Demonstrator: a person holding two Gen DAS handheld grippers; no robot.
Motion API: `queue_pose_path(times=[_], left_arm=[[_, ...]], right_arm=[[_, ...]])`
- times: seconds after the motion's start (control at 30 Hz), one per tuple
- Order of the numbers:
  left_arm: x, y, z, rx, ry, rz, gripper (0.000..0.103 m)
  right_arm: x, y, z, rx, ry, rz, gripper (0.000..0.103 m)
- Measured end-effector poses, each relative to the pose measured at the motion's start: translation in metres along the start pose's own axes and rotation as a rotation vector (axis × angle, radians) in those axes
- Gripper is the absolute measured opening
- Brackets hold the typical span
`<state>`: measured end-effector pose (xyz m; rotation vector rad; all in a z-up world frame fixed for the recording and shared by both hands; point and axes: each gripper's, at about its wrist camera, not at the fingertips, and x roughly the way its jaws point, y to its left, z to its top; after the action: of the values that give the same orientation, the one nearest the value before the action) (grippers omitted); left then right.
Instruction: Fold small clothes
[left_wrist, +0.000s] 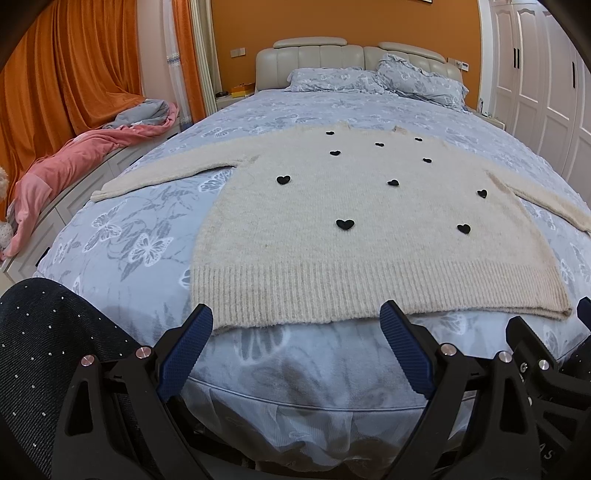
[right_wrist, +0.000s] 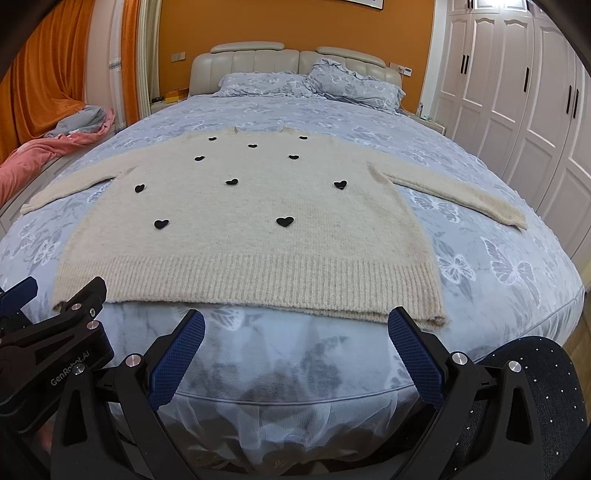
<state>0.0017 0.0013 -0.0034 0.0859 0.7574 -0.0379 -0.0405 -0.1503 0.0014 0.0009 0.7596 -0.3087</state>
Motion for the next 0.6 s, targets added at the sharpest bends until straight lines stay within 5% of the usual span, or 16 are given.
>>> queue_pose_path(times=[0.6], left_arm=[[0.0003,0.0006,0.0009,0.001,0.002,0.000,0.090]], right_arm=[[0.0001,-0.0003,0.0006,0.004,0.004,0.000,0.098]])
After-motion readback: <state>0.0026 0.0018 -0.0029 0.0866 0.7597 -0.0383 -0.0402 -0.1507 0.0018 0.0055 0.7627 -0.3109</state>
